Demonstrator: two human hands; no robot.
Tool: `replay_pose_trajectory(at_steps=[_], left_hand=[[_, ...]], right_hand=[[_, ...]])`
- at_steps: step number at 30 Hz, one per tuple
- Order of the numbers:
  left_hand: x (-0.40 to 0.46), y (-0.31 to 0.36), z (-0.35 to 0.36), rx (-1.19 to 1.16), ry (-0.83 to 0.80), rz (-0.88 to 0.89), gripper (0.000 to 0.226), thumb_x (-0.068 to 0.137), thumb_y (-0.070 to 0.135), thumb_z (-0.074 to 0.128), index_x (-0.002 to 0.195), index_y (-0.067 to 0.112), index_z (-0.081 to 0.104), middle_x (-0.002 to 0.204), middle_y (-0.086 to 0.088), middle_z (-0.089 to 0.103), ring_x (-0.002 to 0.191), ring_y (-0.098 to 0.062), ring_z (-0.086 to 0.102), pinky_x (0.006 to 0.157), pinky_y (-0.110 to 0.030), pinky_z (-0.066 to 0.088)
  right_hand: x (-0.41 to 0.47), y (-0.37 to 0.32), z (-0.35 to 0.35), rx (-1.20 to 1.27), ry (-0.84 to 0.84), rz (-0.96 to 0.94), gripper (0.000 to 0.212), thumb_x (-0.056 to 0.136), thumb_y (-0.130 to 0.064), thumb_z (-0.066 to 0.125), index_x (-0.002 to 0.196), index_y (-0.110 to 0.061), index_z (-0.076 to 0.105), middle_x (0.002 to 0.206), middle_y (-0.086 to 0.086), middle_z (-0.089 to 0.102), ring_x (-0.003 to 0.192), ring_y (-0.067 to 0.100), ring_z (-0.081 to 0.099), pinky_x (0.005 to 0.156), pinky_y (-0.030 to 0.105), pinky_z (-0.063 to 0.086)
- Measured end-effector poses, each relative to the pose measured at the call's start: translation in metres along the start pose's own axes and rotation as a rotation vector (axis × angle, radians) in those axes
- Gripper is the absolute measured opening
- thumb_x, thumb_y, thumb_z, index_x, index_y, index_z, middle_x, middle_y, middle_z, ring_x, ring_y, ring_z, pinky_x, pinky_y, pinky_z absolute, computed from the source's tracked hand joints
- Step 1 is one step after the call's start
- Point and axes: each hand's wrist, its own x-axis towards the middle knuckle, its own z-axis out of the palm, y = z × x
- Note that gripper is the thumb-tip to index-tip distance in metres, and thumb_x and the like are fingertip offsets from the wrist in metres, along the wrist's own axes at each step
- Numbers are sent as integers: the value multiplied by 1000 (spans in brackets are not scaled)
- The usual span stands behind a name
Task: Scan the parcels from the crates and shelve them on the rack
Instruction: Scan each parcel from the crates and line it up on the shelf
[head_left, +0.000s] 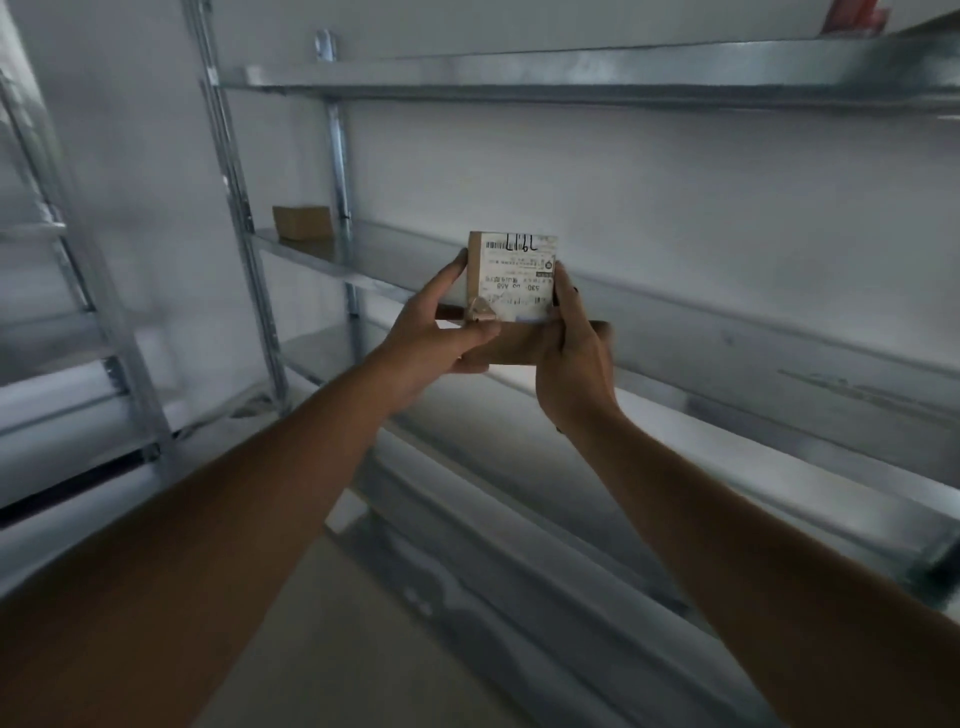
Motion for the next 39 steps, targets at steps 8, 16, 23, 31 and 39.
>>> replay_pose_trajectory(at_steps=[8,16,23,31,39], left_hand=[[93,-21,-98,51,134,-1,88,91,6,82,161,42,41,147,-8,61,126,-32,65,86,-53,66],[184,-59,-235,90,122,27,94,83,-2,87,161,28,43,134,-7,64,120,-32,69,87,-51,65],[268,-75,-360,295,-24,63,115,72,7,97,164,33,33,135,2,62,122,-20,66,97,-40,63],[364,-100,-445,394,-68,176,117,73,4,96,163,29,26,146,7,52,125,-15,58,86,-18,60],[485,-137,-493,423,-75,217,121,66,1,99,163,23,30,137,5,62,115,-10,69,87,-22,62]], right_hand=[[107,1,130,55,-75,-102,57,115,-22,31,167,-43,20,127,11,50,90,4,36,77,1,33],[186,-32,281,94,-81,-52,55,115,-24,28,166,-46,20,132,7,53,94,2,40,71,1,33],[245,-83,397,109,-67,37,54,116,-26,30,165,-46,20,122,8,41,104,15,44,92,25,41],[325,-104,498,53,-70,93,54,116,-28,28,165,-49,20,129,10,47,85,1,38,64,4,30],[423,-75,575,-11,-52,85,57,115,-27,28,165,-51,17,136,8,47,83,5,40,80,19,42]])
